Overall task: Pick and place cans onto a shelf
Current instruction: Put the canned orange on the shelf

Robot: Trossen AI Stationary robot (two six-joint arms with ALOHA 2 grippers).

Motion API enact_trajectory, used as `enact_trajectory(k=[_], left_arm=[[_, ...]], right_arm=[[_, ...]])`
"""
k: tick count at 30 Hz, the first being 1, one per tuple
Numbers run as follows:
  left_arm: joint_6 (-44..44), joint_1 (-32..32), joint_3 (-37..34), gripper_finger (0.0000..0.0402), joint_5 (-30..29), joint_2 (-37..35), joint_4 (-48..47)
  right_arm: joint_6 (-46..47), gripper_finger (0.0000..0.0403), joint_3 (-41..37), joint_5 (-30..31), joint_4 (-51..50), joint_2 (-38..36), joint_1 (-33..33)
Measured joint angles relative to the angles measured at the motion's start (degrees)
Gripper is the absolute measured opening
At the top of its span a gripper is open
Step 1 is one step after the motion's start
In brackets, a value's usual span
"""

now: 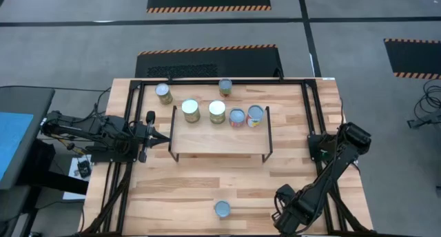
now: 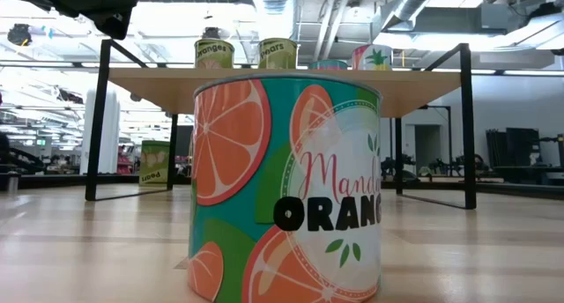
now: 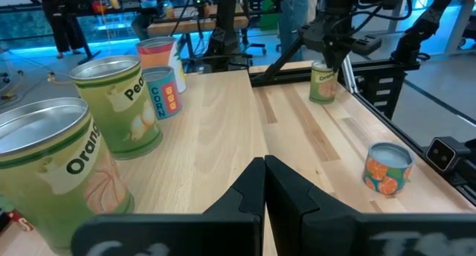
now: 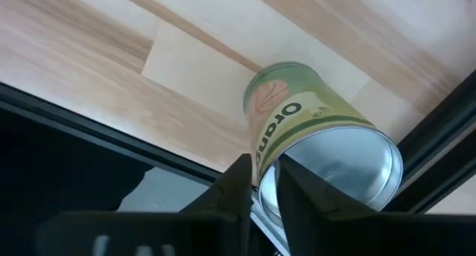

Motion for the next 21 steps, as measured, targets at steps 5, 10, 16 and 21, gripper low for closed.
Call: enact_trajectory(k=[5,10,16,21], left_arm=[[0.0,0.0,0.0,0.0,0.0,0.0,0.0],[0.1,0.0,0.0,0.0,0.0,0.0,0.2],[0.2,0.0,0.0,0.0,0.0,0.0,0.3],[0.2,0.0,0.0,0.0,0.0,0.0,0.4]], right_arm=[[-4.1,0.0041,0.0,-0.1,-0.2,0.0,0.0],[-9.8,0.0007,0.5,-0.1,-1.1,-0.1,-0.9],[-17.6,0.0013,6.2,0.8,-4.5,-0.1,-3.6],[-27.5,0.0005,13.9,5.1,-6.6,-0.1,-6.9]])
